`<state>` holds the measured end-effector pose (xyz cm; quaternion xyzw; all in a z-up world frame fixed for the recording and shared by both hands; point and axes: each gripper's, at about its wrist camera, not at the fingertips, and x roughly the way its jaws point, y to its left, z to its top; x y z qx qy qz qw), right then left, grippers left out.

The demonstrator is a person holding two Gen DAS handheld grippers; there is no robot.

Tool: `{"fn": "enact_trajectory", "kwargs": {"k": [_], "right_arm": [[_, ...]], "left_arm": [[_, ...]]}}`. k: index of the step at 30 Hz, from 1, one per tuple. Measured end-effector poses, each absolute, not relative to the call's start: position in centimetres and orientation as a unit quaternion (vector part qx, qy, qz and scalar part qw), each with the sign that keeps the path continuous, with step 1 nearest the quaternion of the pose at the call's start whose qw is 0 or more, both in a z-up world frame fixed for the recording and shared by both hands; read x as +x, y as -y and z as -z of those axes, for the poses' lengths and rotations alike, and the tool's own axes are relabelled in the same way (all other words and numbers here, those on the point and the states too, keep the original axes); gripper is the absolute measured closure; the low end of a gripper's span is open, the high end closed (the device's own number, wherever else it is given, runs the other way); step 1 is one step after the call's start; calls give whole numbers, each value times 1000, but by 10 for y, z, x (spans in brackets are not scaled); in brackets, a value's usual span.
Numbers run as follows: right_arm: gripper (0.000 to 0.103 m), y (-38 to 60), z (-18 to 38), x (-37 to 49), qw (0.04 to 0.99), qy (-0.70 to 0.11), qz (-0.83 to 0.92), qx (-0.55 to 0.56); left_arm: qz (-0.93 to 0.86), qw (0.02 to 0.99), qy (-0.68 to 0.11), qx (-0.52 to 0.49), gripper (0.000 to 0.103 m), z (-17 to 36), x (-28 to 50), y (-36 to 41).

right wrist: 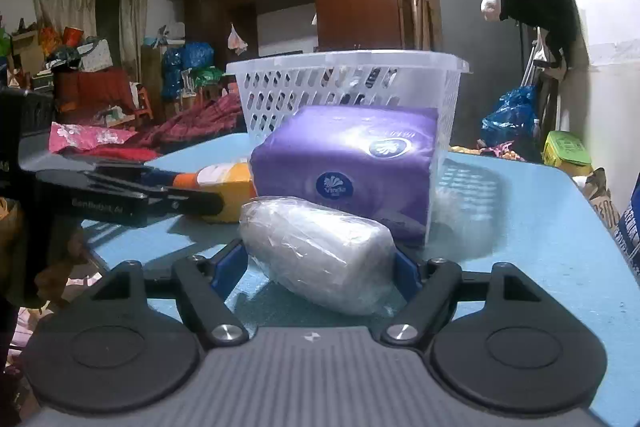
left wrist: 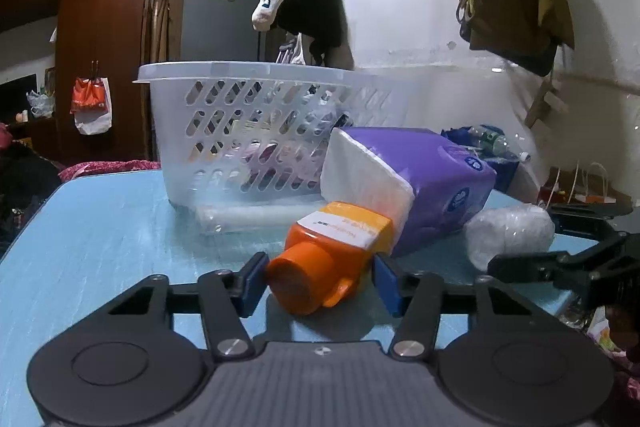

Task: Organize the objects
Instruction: 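Grasp the orange bottle with the left gripper while the right gripper grasps the wrapped white roll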

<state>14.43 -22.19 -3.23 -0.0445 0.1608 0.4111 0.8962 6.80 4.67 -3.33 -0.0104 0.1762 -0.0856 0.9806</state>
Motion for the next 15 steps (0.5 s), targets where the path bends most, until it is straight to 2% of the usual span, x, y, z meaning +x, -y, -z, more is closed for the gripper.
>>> {"fn": "enact_trajectory", "kwargs": {"k": [7,12,15], "right_arm": [[25,230,22,144,898,-152,-412,-39],[25,230,20,147,897,-151,-414,-39],[25,229,20,147,896,-152,-416,-38]], "left_arm": [[99,981,-165,11,50,38,48,-42],[106,982,-157,25,50,38,49,-38],[102,981,-163,35,38,40,57,-36]]}}
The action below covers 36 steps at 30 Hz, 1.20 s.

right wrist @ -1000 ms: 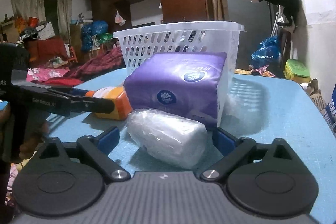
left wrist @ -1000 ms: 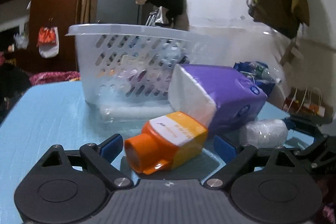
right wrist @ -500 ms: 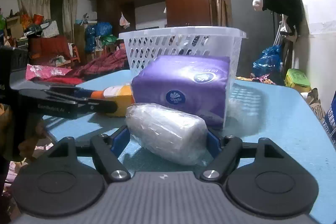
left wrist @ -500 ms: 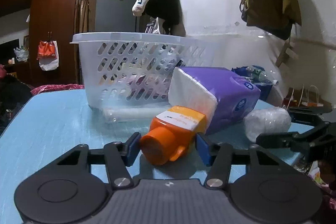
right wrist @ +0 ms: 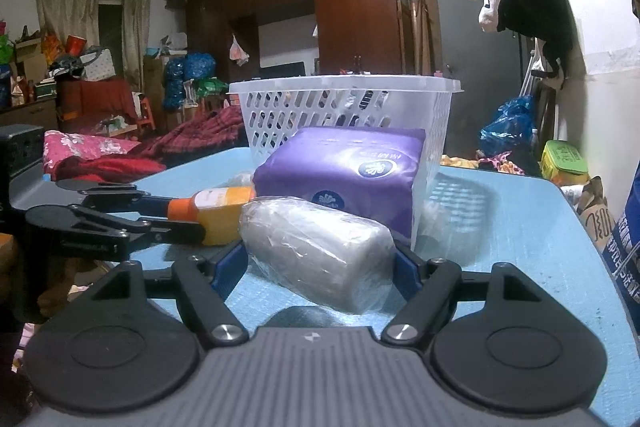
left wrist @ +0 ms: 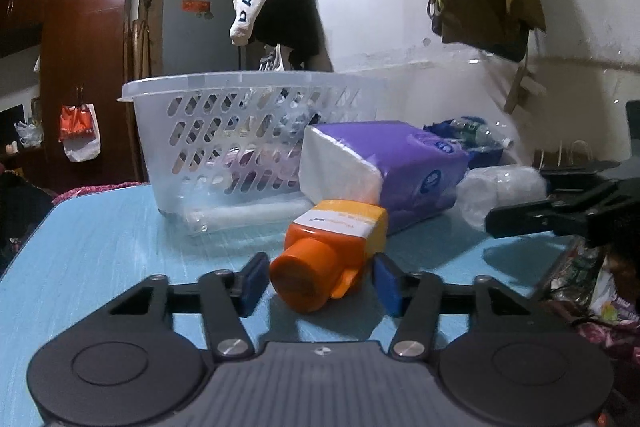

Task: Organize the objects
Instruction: 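Grasp the orange bottle with the left gripper while the right gripper grasps the wrapped white roll, then carry the bottle and roll over the basket and open both grippers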

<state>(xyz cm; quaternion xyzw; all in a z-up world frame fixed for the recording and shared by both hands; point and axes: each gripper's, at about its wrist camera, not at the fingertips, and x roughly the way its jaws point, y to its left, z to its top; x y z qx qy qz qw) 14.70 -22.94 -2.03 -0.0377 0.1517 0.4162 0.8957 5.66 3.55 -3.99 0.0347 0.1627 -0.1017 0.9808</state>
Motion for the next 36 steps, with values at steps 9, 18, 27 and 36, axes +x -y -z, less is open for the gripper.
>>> {"fn": "enact_trajectory", "kwargs": {"k": [9,18,27,36], "right_arm": [[25,230,22,149,895,-155,-416,-36],[26,238,16,143,899,-144,-414,-24],[26,248,-9,137,901,-116,-418,-3],[26,219,-86,175,916,-49,-397,-18]], "left_arm": [[103,981,-162,31,35,42,65,-22],[88,987,-133,0,51,36,42,-40],[100,990,-100,-26,51,12,24,-50],[56,998,-33,-18,51,-94,66,-67]]}}
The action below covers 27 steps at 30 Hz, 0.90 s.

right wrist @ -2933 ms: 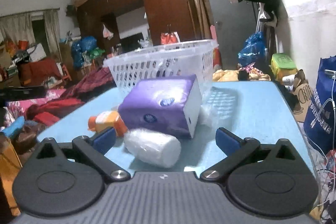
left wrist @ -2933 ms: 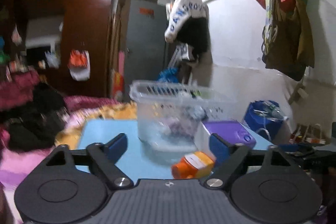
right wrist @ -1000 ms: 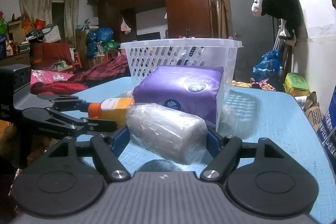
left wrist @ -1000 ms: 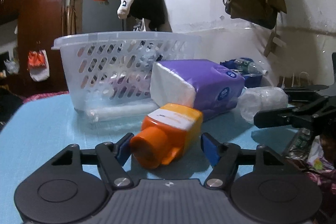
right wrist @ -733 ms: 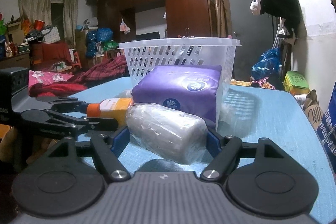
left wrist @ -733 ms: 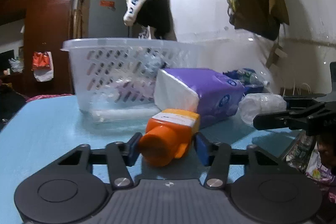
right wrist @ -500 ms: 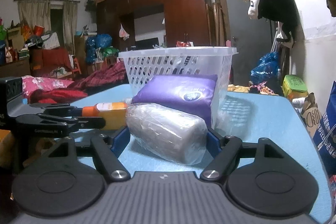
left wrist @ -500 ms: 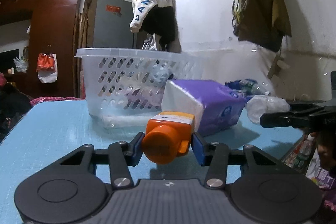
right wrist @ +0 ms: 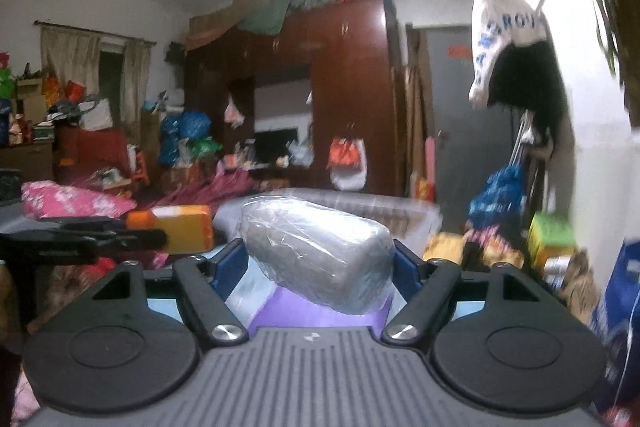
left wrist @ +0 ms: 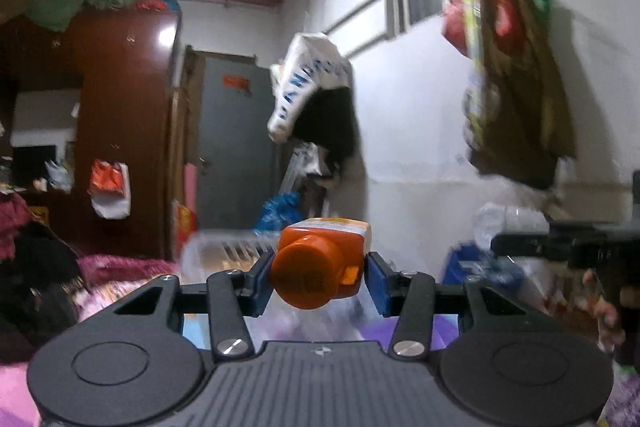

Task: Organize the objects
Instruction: 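Carry the bottle and roll over the basket and open both grippers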

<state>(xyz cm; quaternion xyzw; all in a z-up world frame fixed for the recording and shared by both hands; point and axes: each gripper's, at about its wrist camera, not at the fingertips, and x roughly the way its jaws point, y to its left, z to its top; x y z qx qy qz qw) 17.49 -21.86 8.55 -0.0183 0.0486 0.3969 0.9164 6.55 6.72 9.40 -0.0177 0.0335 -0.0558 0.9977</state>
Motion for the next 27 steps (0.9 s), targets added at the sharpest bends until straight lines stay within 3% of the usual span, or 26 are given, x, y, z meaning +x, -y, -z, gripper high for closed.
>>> {"fn": "enact_trajectory", "kwargs": {"k": [4,10,14,16,19,21,23,25,27], "right_arm": [[26,180,-108,218,925,-72,-370,-37],[26,121,-97,296,923,-206,-322,-52],[26,107,-81,319,913,-246,-323,-48],[26,105,-76,324,907,-263,-327,-43],[25,108,-71,329,905,-263,-334,-35],[21,110,-72,321,900,-267,-344,-35],[8,117,-76,314,904,-253,-343,-27],[1,129,-83,304,910,-230,-343,-26],[0,145,-88,293,914,-215,-343,-23]], "left_arm": [[22,997,-73,-24,51,-126,126,-73],[-16,979,-202,-30,51,-116,216,-81],[-17,974,-225,-34,53,-106,238,-84],[-11,972,-232,-40,64,-101,244,-86],[0,973,-227,-49,63,-99,244,-90],[5,974,-221,-47,53,-98,238,-90],[9,977,-207,-53,35,-102,224,-89],[10,981,-189,-48,26,-106,203,-83],[21,982,-181,-41,20,-103,178,-76]]}}
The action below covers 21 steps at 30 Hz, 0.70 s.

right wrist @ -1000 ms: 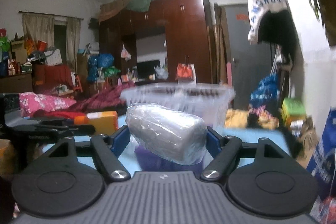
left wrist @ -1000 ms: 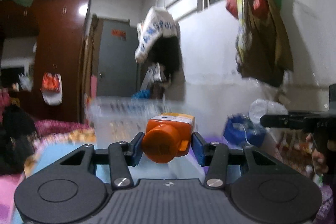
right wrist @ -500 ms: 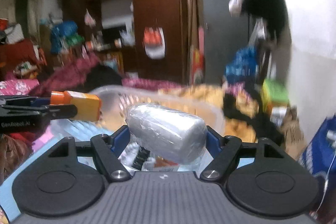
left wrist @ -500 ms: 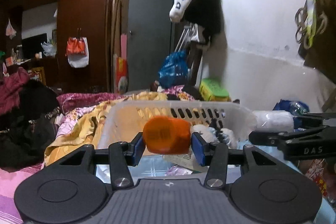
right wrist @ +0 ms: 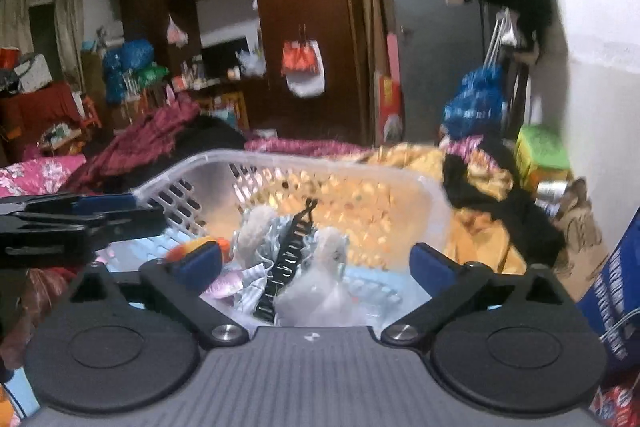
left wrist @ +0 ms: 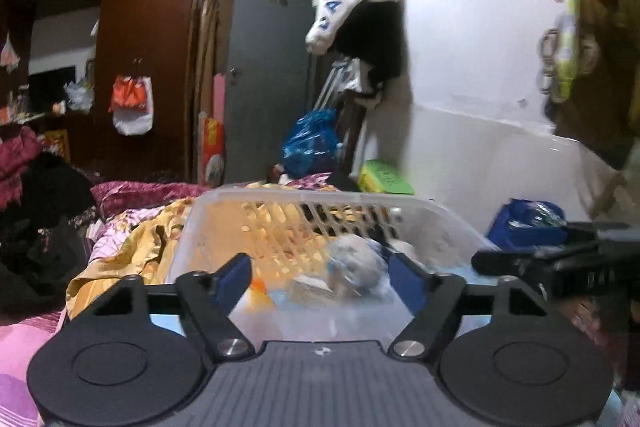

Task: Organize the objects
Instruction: 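Carry the bottle and roll over the basket and open both grippers, then grasp the large purple tissue pack with both grippers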

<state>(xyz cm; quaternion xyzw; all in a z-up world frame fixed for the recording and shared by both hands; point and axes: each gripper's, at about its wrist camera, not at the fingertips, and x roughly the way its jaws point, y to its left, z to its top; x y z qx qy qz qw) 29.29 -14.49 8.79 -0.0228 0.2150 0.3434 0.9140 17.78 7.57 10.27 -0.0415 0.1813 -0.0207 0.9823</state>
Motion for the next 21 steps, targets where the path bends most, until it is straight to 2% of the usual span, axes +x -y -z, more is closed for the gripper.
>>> {"fn": "enact_trajectory", "kwargs": {"k": [6,11,15,16,20,21], "right_arm": [[0,217,-58,241,901,-220,-374,17],[0,265,-23,219,886,-244,-383,89],[0,265,-14,211,889,-214,-392,99],[2,258,-14,214,891,-212,-392,88],[26,240,-11,223,892,-205,-400,58],[28,237,-8,225,889,-200,-408,55]], "left_arm": [[54,973,-220,-42,18,-52,103,-51],[63,969,-225,-83,18,-23,96,-39],[82,968,-217,-95,18,-13,108,-31],[85,968,-216,-94,18,-11,108,-29],[96,972,-198,-85,18,-3,115,-18],[102,973,-194,-78,18,-2,116,-16]]}}
